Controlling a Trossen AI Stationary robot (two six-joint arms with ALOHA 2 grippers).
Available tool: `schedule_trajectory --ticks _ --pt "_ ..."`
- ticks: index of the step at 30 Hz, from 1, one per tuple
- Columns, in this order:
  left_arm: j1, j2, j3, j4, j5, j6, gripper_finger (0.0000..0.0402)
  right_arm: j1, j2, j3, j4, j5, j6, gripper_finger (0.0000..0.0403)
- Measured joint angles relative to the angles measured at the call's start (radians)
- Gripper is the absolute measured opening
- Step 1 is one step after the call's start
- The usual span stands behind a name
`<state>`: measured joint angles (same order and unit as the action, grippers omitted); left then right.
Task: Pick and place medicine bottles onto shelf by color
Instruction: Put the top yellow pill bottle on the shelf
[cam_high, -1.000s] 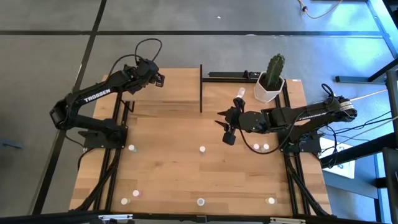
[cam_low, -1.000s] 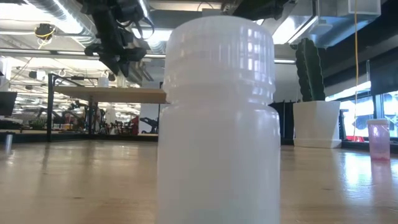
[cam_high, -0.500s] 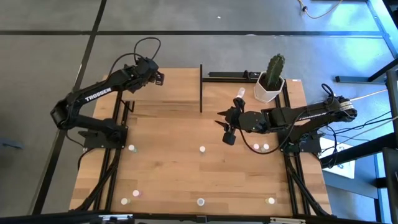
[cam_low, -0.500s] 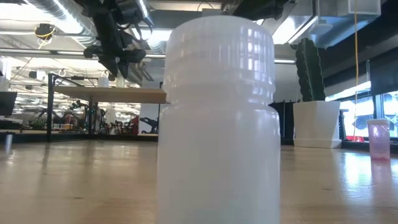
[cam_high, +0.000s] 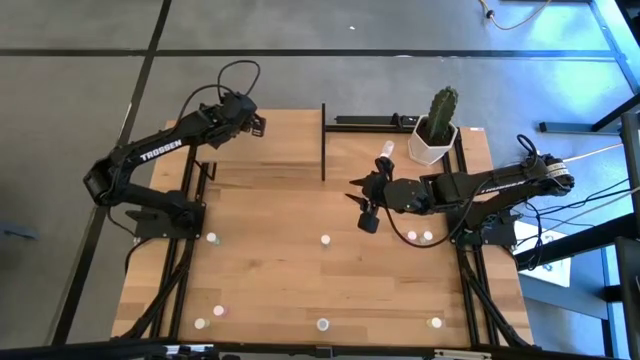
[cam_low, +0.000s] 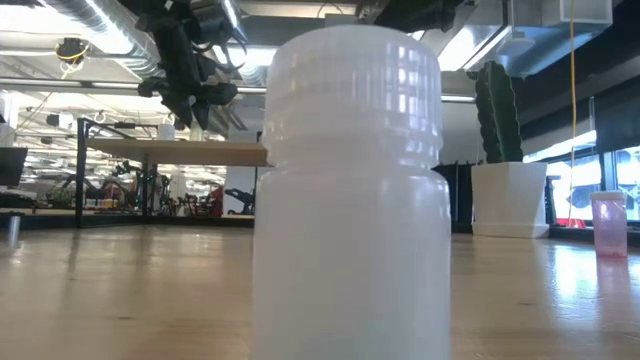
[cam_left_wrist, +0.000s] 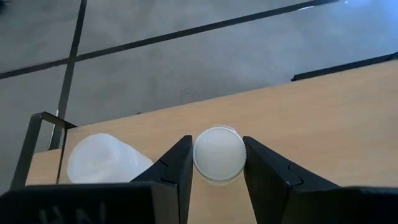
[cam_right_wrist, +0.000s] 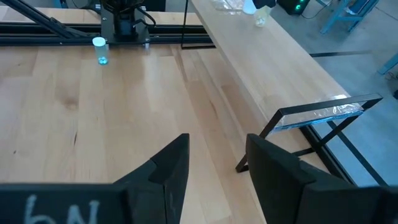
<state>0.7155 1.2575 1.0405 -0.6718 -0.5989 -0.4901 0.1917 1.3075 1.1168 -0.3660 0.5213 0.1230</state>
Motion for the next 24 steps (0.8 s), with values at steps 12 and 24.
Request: schedule_trajectory --ticks 12,24 --pt "0.0 0.0 0.0 0.0 -0.001 -0.006 0.011 0.0 0.0 0.0 0.0 0.0 0.0 0.0161" --pt "0.0 0.0 0.0 0.0 -0.001 -0.028 0.0126 0.0 0.0 0.0 0.0 0.0 0.0 0.0161"
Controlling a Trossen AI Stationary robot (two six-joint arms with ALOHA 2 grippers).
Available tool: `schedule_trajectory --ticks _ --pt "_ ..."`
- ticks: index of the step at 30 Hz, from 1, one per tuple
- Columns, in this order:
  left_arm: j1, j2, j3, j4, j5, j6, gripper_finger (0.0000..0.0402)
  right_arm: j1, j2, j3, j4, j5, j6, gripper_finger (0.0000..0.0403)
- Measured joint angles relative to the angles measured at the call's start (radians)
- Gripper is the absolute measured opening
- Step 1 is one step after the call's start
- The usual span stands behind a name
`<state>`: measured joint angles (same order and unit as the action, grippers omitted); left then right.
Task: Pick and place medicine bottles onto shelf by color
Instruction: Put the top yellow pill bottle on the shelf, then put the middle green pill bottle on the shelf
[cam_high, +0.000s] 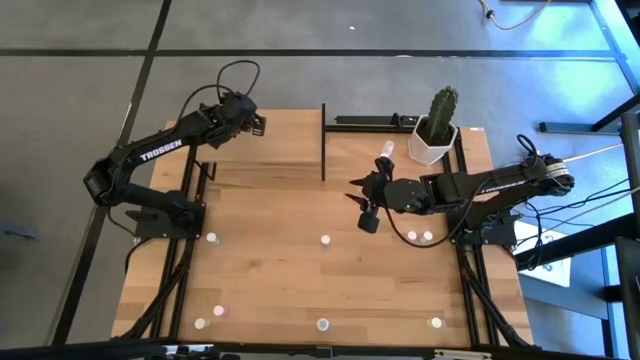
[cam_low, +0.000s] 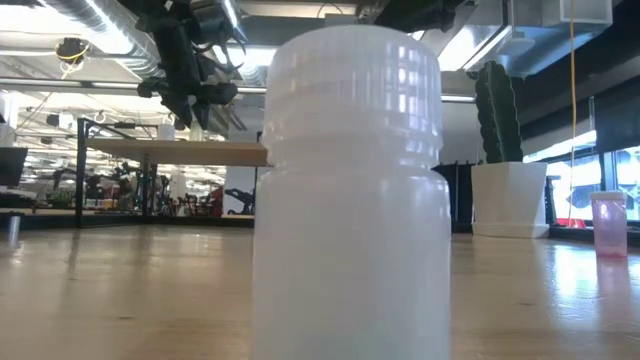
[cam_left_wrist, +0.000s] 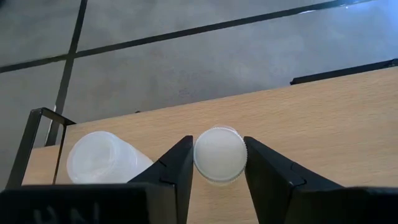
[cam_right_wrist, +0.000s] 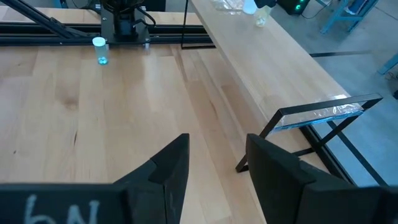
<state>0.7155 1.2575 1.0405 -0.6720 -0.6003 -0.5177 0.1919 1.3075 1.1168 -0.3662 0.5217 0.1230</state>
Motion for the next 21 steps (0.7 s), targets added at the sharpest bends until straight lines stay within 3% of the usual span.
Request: schedule_trajectory --ticks 11,21 --pt "0.0 0.0 0.0 0.0 -0.009 0.001 0.0217 0.0 0.0 0.0 0.0 0.0 0.0 0.0161" --pt "0.0 -0.027 0.0 0.0 -0.009 0.001 0.0235 0.0 0.0 0.0 0.0 0.0 0.0 0.0161"
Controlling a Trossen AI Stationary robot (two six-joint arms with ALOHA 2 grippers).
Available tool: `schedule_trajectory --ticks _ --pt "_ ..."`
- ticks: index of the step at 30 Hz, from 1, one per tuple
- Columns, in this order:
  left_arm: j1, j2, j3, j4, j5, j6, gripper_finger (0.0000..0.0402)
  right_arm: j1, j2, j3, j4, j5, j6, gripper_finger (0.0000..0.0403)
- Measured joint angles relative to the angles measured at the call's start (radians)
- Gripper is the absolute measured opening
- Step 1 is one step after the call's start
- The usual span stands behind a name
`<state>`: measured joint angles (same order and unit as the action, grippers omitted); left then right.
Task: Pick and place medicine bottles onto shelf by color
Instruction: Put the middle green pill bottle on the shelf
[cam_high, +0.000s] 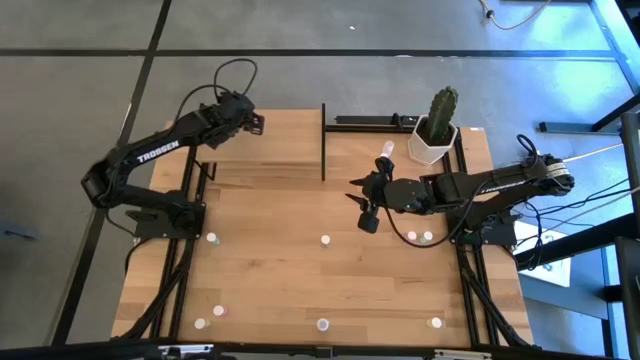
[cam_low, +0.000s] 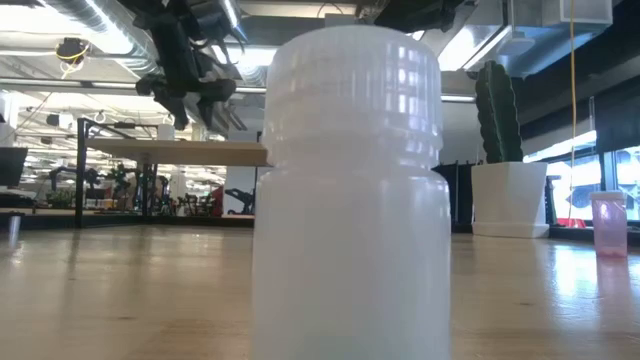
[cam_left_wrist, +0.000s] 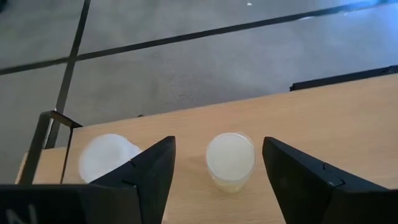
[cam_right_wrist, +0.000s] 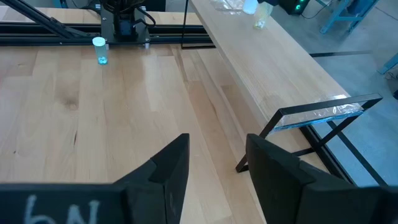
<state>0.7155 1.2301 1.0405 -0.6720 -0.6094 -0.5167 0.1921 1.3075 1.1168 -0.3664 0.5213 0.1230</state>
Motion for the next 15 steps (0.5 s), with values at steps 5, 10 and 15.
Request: schedule_trajectory --ticks 5,10,15 --pt "0.0 -0.039 0.0 -0.001 0.0 0.001 0.0235 0.0 0.0 0.0 0.0 0.0 0.0 0.0161" --pt "-0.018 -0.076 0.0 -0.001 0.001 0.001 0.0235 0.0 0.0 0.0 0.0 0.0 0.0 0.0161" --pt "-0.049 -0.131 0.0 -0.001 0.001 0.037 0.0235 0.0 0.0 0.0 0.0 0.0 0.0 0.0161"
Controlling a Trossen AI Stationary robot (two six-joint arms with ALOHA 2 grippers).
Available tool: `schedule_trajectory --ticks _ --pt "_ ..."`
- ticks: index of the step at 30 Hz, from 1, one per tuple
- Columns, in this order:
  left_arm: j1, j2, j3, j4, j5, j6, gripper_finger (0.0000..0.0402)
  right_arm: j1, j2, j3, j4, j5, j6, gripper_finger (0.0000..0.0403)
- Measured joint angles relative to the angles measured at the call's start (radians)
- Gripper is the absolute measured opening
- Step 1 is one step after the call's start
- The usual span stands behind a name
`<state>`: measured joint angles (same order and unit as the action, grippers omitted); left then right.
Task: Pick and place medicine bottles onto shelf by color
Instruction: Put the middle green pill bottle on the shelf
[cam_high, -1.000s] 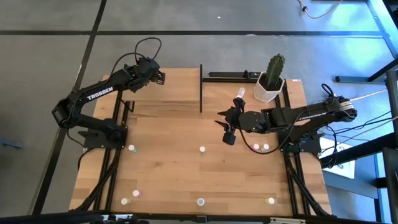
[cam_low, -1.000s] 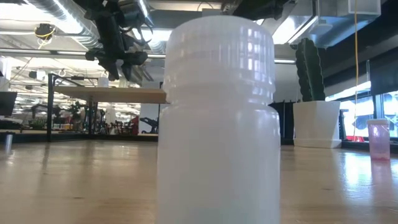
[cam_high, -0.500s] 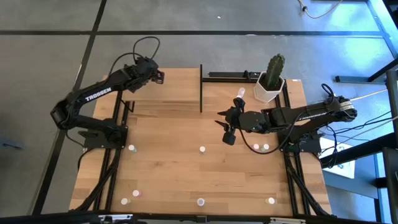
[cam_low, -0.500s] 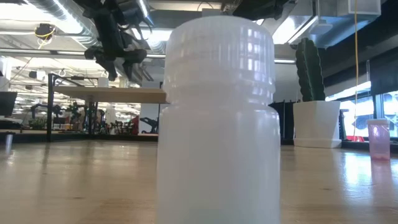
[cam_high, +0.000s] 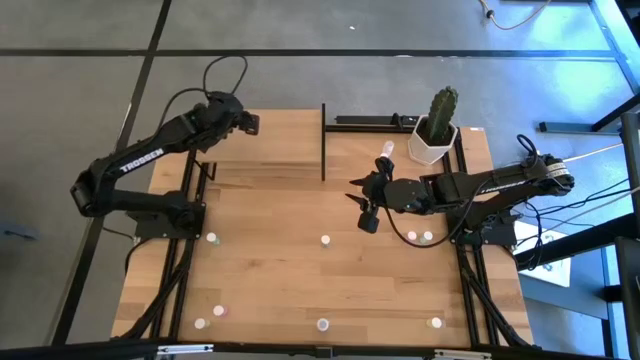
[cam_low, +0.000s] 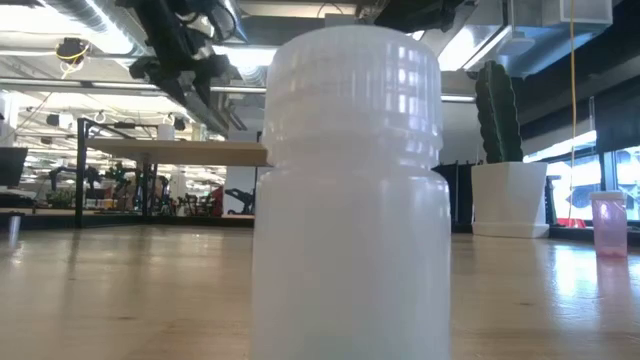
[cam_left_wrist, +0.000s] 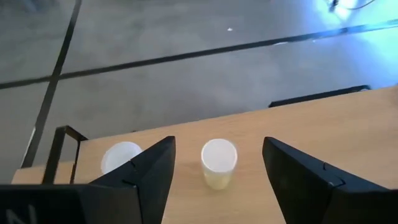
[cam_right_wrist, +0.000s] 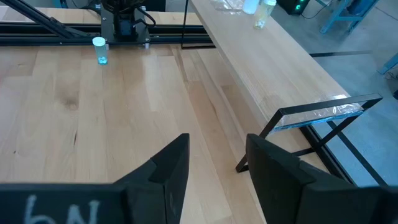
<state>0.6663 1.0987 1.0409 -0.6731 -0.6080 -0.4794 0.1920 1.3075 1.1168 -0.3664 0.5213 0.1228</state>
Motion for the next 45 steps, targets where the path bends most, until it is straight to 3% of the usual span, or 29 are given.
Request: schedule_trajectory --ticks 11,18,26,34,41,45 --pt "-0.21 -0.193 0.0 0.0 0.005 0.191 0.0235 0.0 0.0 0.0 0.0 0.0 0.0 0.0161" --pt "-0.395 -0.284 0.001 -0.037 0.139 0.334 0.0235 0.0 0.0 0.0 0.0 0.0 0.0 0.0161" --pt "-0.567 -0.286 0.001 -0.06 0.294 0.409 0.0235 0.0 0.0 0.0 0.0 0.0 0.0 0.0161" --pt "-0.727 -0.281 0.001 -0.121 0.399 0.39 0.0235 0.0 0.0 0.0 0.0 0.0 0.0 0.0161" --pt "-0.846 -0.281 0.001 -0.211 0.388 0.201 0.0235 0.0 0.0 0.0 0.002 -0.001 0.0 0.0161" --pt "-0.897 -0.281 0.001 -0.214 0.374 0.171 0.0235 0.0 0.0 0.0 0.004 0.0 0.0 0.0161"
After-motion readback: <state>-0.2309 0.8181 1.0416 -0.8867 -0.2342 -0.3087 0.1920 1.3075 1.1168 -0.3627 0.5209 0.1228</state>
